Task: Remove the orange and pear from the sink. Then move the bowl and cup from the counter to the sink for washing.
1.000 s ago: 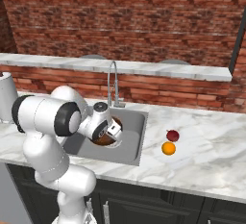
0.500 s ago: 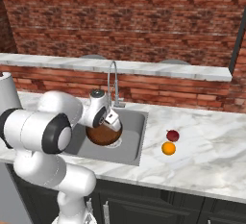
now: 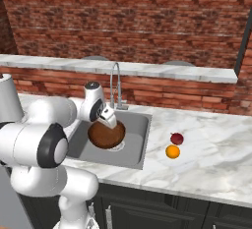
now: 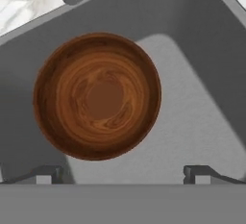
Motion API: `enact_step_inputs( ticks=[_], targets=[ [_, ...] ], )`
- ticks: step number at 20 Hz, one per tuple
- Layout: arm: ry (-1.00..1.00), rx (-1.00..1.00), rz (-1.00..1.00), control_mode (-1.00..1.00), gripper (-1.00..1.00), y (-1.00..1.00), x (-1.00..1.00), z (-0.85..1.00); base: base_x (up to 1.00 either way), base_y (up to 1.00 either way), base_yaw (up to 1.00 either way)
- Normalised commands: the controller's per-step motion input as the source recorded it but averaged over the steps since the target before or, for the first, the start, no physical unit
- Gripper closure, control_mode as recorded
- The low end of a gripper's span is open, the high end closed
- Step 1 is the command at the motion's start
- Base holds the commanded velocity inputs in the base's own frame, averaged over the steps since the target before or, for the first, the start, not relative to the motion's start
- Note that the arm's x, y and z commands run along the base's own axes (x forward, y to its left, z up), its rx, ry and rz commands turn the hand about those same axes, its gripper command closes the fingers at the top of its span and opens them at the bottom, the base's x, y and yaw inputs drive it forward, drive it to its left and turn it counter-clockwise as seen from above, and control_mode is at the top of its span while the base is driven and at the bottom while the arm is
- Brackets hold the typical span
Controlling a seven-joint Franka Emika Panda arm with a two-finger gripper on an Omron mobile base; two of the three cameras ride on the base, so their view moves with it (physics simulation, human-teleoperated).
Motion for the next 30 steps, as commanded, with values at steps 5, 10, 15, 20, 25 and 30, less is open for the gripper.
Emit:
enact_step_inputs(
  ticks=[5,10,15,20,25,30],
  targets=[
    [0.11,0.0,0.0,-1.0,-1.0,0.33,-0.09,0.29,0.0,0.0,0.0],
    [0.16,-0.03,0.01,-1.0,-1.0,0.28,-0.12,0.3,0.0,0.0,0.0],
    [0.1,-0.03,0.04,-1.0,-1.0,0.22,-0.18,0.27,0.0,0.0,0.0],
    [0.02,-0.03,0.02,-1.0,-1.0,0.25,-0.18,0.16,0.0,0.0,0.0],
    [0.0,0.0,0.03,-1.0,-1.0,0.22,-0.2,0.13,0.0,0.0,0.0],
    [-0.04,0.0,0.01,-1.0,-1.0,0.28,-0.19,0.06,0.0,0.0,0.0]
  ],
)
